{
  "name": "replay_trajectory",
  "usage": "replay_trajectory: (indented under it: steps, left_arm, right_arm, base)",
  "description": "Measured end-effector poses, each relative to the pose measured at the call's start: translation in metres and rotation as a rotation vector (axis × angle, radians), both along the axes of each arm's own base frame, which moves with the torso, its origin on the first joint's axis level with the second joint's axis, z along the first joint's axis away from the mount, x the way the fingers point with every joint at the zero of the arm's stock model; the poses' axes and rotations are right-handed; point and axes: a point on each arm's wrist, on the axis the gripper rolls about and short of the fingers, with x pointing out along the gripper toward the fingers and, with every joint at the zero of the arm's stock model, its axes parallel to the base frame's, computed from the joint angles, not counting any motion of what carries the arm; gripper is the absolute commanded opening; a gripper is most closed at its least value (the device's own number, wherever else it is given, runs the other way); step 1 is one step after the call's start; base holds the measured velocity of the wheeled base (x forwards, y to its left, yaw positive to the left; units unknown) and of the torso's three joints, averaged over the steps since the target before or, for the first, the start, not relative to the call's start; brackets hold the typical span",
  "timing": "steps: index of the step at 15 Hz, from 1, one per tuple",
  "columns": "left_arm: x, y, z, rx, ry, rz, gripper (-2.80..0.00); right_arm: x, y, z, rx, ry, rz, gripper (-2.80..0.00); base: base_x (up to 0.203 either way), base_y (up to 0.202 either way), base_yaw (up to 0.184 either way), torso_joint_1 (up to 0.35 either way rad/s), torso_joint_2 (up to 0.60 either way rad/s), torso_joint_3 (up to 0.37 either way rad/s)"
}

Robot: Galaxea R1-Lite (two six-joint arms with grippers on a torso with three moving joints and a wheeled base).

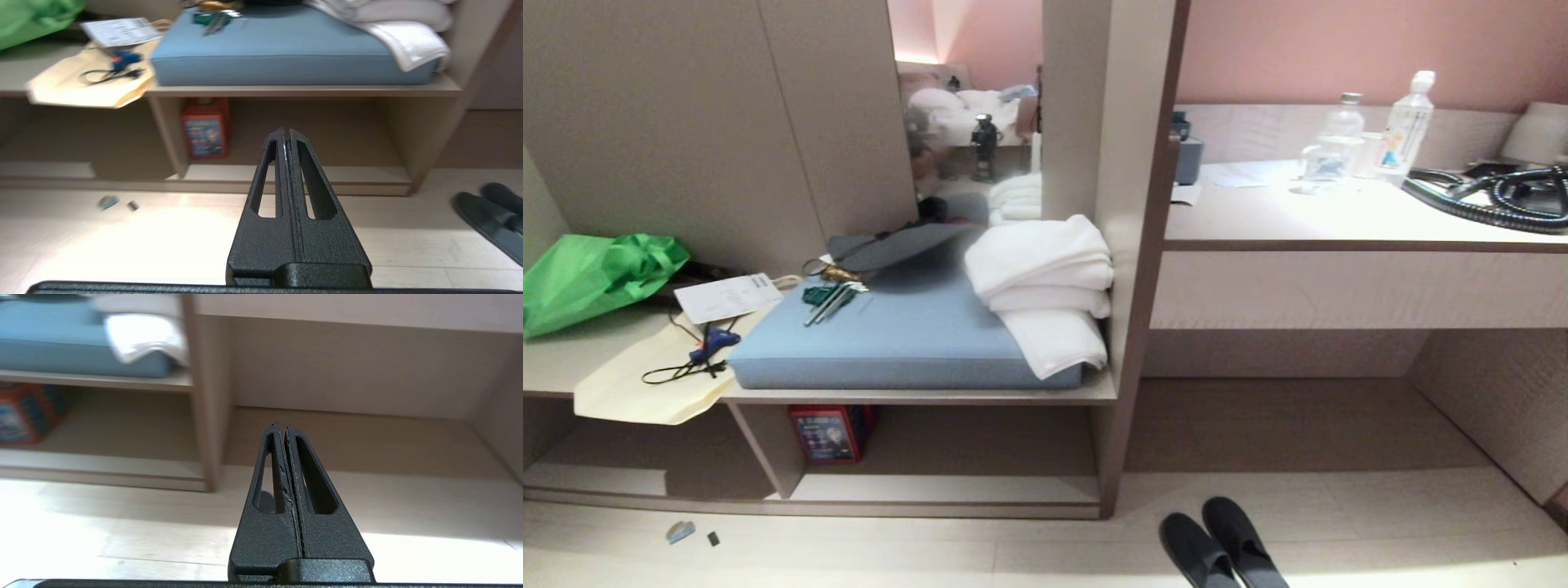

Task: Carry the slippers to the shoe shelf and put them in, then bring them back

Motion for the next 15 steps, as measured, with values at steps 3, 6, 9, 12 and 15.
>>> replay_trajectory:
  steps: [3,6,9,12,15]
  left_arm:
    - [0.0000,0.0000,0.0000,0.000,0.000,0.000,-2.80]
    - [0.0000,0.0000,0.0001,0.009,-0.001,0.000,-2.80]
    - [0.0000,0.0000,-0.0001,0.004,0.001,0.000,-2.80]
    - [0.0000,0.0000,-0.0002,0.003,0.002,0.000,-2.80]
    - [0.0000,0.0000,-0.0002,0.003,0.002,0.000,-2.80]
  right_arm:
    - [-0.0001,0.0000,0.0004,0.001,-0.001,0.000,-2.80]
    - [-0.0001,0.0000,0.0003,0.001,-0.001,-0.001,-2.80]
    - [-0.0001,0.0000,0.0003,0.002,-0.001,-0.001,-2.80]
    - [-0.0001,0.0000,0.0003,0.002,0.000,0.000,-2.80]
    - [-0.0001,0.0000,0.0004,0.005,-0.002,0.000,-2.80]
  base:
    - [0.000,-0.001,0.028,0.001,0.00,0.001]
    - [0.000,0.000,0.000,0.000,0.00,0.000]
    - [0.000,0.000,0.000,0.000,0.00,0.000]
    - [0.001,0.105,-0.011,0.001,0.00,0.005]
    - [0.000,0.197,-0.003,0.004,0.00,0.000]
